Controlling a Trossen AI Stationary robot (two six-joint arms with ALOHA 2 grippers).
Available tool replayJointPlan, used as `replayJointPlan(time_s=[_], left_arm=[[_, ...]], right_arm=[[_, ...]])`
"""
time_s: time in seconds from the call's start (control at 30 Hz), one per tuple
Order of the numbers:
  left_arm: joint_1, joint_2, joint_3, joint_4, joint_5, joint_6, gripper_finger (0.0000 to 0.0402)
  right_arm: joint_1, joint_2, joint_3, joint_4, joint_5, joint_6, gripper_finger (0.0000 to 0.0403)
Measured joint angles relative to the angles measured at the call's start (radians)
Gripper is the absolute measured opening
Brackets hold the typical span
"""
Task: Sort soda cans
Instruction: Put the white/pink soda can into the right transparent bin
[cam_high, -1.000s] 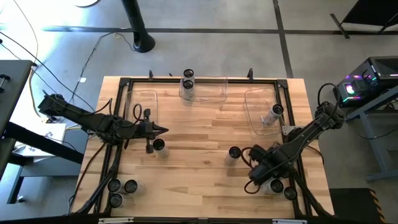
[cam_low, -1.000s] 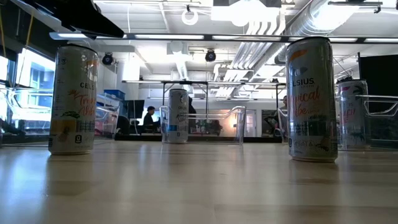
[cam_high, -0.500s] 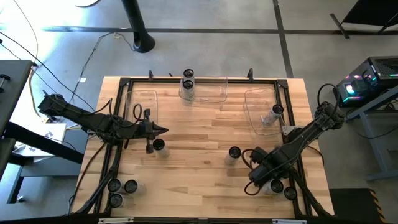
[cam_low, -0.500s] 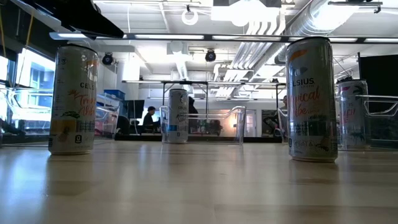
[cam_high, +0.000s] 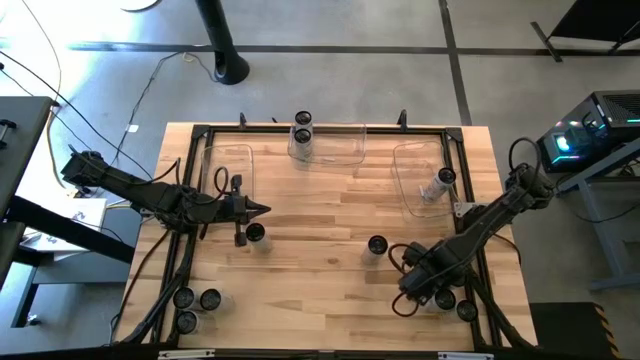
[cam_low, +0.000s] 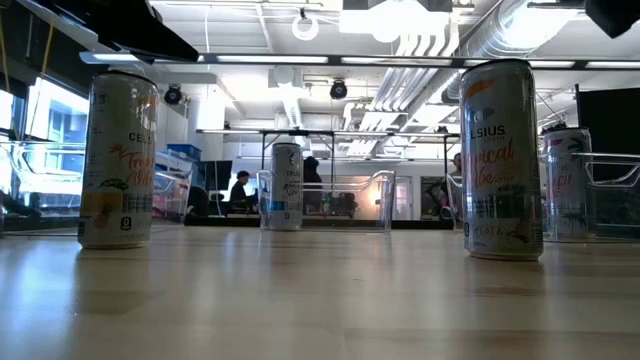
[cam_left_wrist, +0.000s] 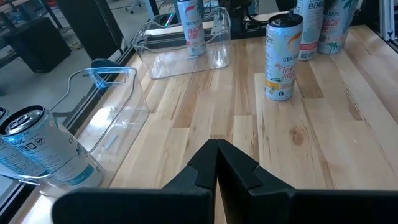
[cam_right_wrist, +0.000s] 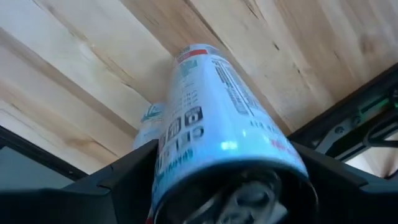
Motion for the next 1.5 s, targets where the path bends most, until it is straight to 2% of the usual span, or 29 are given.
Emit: replayJointPlan(time_s=[0.1,0.27,0.37,0.5,0.63,0.7,0.8,0.97,1.2,1.37,1.5], left_arm=[[0.0,0.0,0.0,0.0,0.0,0.0,0.0],[0.0,0.0,0.0,0.001,0.0,0.0,0.0],[0.0,0.0,0.0,0.002,0.0,0.0,0.0],[0.0,0.0,0.0,0.004,0.0,0.0,0.0],[0.0,0.0,0.0,0.006,0.0,0.0,0.0],[0.0,0.0,0.0,0.013,0.0,0.0,0.0],[0.0,0.0,0.0,0.018,0.0,0.0,0.0],[0.0,0.0,0.0,0.016,0.0,0.0,0.0],[0.0,0.0,0.0,0.016,0.0,-0.001,0.0],[0.0,0.0,0.0,0.015,0.0,-0.009,0.0],[0.0,0.0,0.0,0.016,0.0,-0.007,0.0]], right_arm=[[-0.003,0.0,-0.007,0.008,0.015,-0.01,0.0295],[-0.016,0.001,0.044,-0.054,0.107,-0.025,0.024],[-0.041,0.001,0.113,-0.129,0.163,-0.037,0.0241],[-0.091,0.0,0.28,-0.241,0.26,-0.087,0.0241],[-0.189,-0.006,0.46,-0.251,0.408,-0.148,0.0241],[-0.268,-0.007,0.526,-0.236,0.488,-0.192,0.0241],[-0.411,-0.006,0.579,-0.253,0.543,-0.326,0.0241],[-0.613,-0.013,0.597,-0.253,0.492,-0.507,0.0241],[-0.756,-0.03,0.547,-0.25,0.321,-0.592,0.0241],[-0.837,-0.083,0.43,-0.247,0.241,-0.595,0.0241],[-0.909,-0.15,0.308,-0.252,0.217,-0.619,0.0241]])
